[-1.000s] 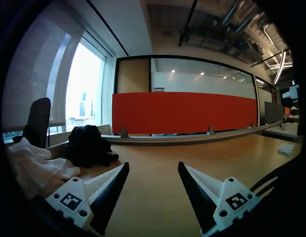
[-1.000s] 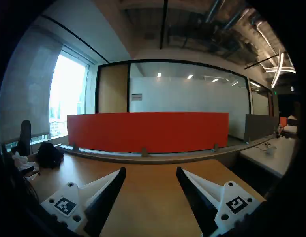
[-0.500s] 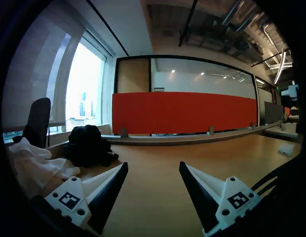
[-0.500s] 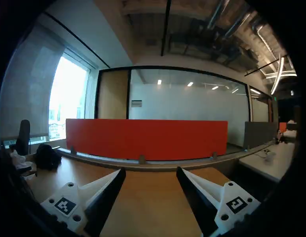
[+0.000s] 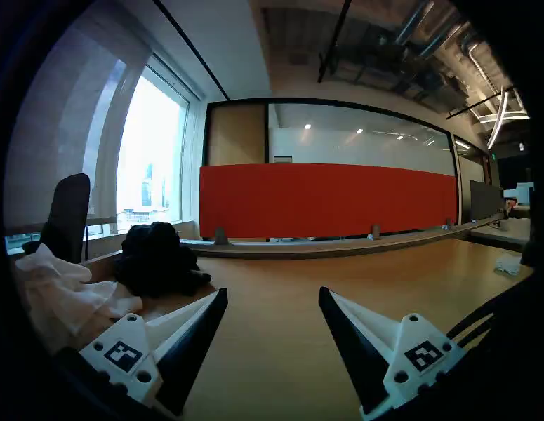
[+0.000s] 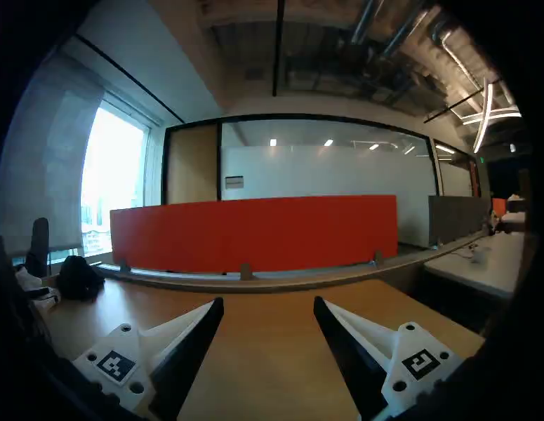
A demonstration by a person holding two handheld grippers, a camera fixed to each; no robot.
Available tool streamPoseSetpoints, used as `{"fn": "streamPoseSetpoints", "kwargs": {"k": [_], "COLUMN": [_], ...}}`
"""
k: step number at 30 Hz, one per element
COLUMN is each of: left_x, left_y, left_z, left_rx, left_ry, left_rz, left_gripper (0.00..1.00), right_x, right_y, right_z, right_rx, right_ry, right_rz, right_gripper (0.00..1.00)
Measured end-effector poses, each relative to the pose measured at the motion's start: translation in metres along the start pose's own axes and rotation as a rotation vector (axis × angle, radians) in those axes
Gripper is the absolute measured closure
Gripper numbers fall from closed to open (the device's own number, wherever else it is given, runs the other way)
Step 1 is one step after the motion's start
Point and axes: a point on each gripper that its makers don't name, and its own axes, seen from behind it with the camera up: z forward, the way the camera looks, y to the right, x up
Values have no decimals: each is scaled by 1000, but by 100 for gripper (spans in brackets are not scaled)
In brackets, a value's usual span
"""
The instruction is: Fold towel
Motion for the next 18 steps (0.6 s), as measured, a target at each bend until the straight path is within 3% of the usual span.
{"fn": "streamPoseSetpoints", "kwargs": {"k": [9, 18], "left_x": [0, 0], "left_y": [0, -1], "left_z": [0, -1], "left_rx": [0, 0], "left_ry": [0, 0], "left_rz": [0, 0], "left_gripper": [4, 4], "right_x": [-46, -66], "right_y": [-4, -5], "right_z": [6, 10], "right_rx": [12, 23], "right_ry": [-25, -21], "right_rz": [8, 30], "right_gripper": [1, 1]}}
